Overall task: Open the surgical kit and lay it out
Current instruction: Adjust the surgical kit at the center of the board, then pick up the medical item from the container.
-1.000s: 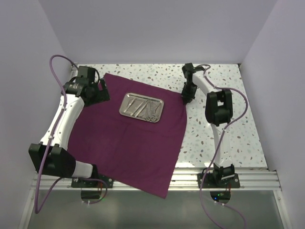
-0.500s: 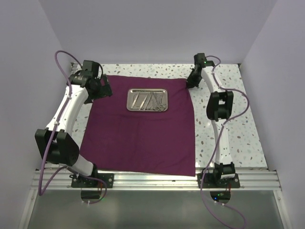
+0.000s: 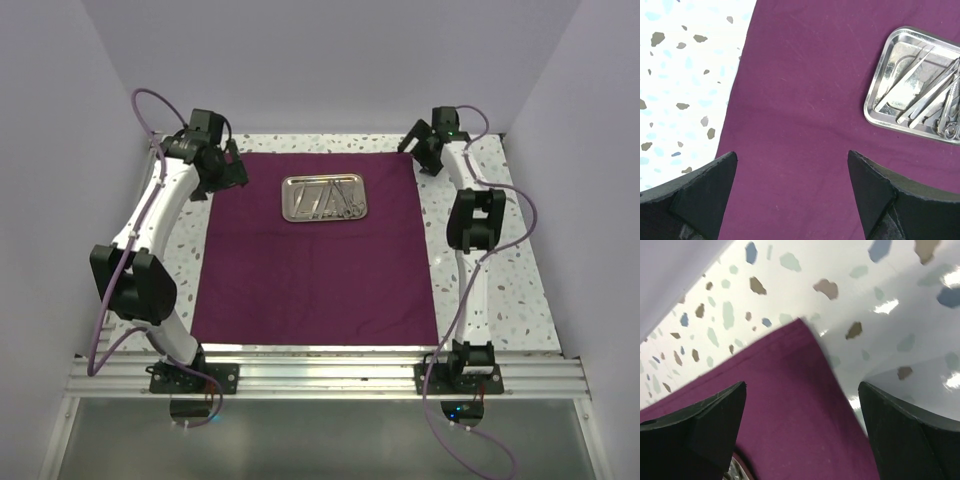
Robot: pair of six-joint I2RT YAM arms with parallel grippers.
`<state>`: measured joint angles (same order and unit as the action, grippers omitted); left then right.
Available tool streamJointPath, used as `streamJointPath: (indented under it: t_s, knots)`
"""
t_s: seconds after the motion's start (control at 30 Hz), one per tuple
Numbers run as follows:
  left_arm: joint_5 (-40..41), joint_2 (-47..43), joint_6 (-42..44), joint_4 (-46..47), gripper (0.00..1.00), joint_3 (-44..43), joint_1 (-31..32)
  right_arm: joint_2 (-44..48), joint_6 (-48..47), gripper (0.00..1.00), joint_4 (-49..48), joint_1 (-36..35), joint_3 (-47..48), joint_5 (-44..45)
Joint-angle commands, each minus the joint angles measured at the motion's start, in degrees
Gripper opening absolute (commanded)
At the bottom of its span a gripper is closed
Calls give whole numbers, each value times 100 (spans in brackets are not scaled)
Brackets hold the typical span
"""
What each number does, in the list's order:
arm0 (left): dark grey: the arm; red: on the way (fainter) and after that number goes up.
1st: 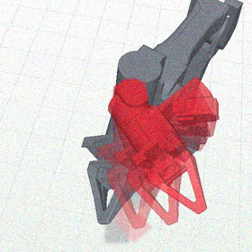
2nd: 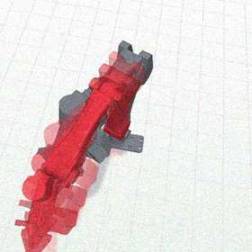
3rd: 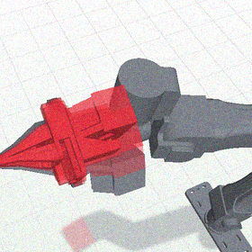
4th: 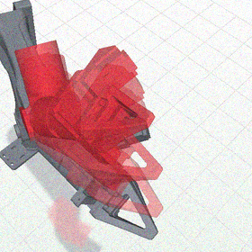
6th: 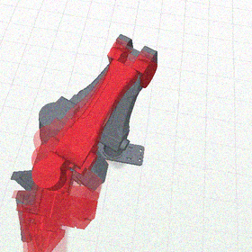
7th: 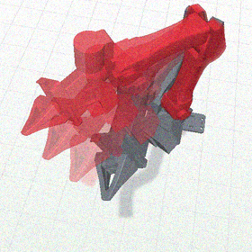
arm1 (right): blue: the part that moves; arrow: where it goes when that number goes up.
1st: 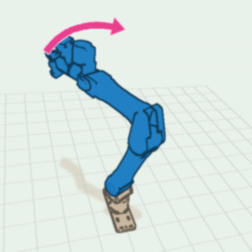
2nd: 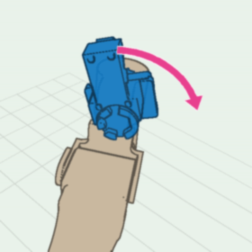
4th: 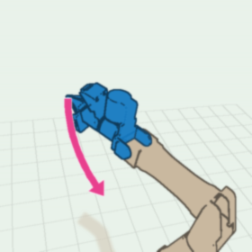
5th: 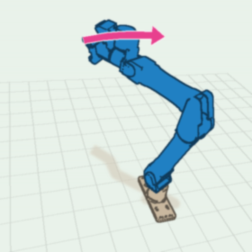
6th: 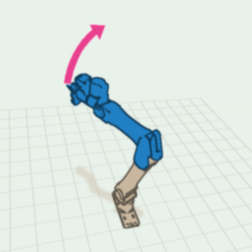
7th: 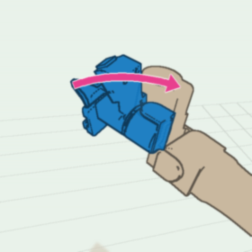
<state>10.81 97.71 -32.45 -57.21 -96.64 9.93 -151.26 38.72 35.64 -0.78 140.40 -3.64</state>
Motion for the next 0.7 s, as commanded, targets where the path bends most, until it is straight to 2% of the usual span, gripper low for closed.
streamJointPath:
  t_s: [0.0, 0.13, 0.2, 0.27, 0.3, 0.37, 0.47, 0.5, 0.53, 0.6, 0.67]
  knots:
    - [246, 20, -130, 52, 95, -276, 61, 877, -224, 99, -189, -19, -574, 109]
    - [211, -86, 237, 1210, 94, 66, 359, 1651, -172, 99, -49, -54, -1250, -40]
    - [150, 211, 449, 1606, 93, -55, 614, 2178, -145, 98, 110, -98, -1801, -110]
    - [45, 580, 747, 1652, 91, -328, 816, 2521, -189, 98, 163, -212, -2251, -181]
    - [-173, 983, 862, 1652, 85, -625, 869, 2810, -250, 98, 337, -265, -2619, -285]
    - [-447, 1380, 1196, 1634, 81, -925, 993, 3031, -496, 97, 818, -440, -2911, -357]
    - [-562, 2005, 1407, 1678, 66, -1295, 1081, 3733, -734, 95, 1033, -739, -3833, -366]
    - [-545, 2232, 1443, 1774, 58, -1383, 1081, 3979, -752, 95, 955, -835, -4567, -270]
    - [-545, 2357, 1478, 1810, 57, -1445, 1081, 4591, -830, 95, 832, -1002, -4957, -286]
    - [-641, 2698, 1557, 1889, 57, -1690, 1081, 5174, -866, 96, 568, -1143, -5982, -217]
    - [-711, 2937, 1671, 1889, 59, -1919, 1107, 5860, -875, 96, 453, -1284, -6514, -251]
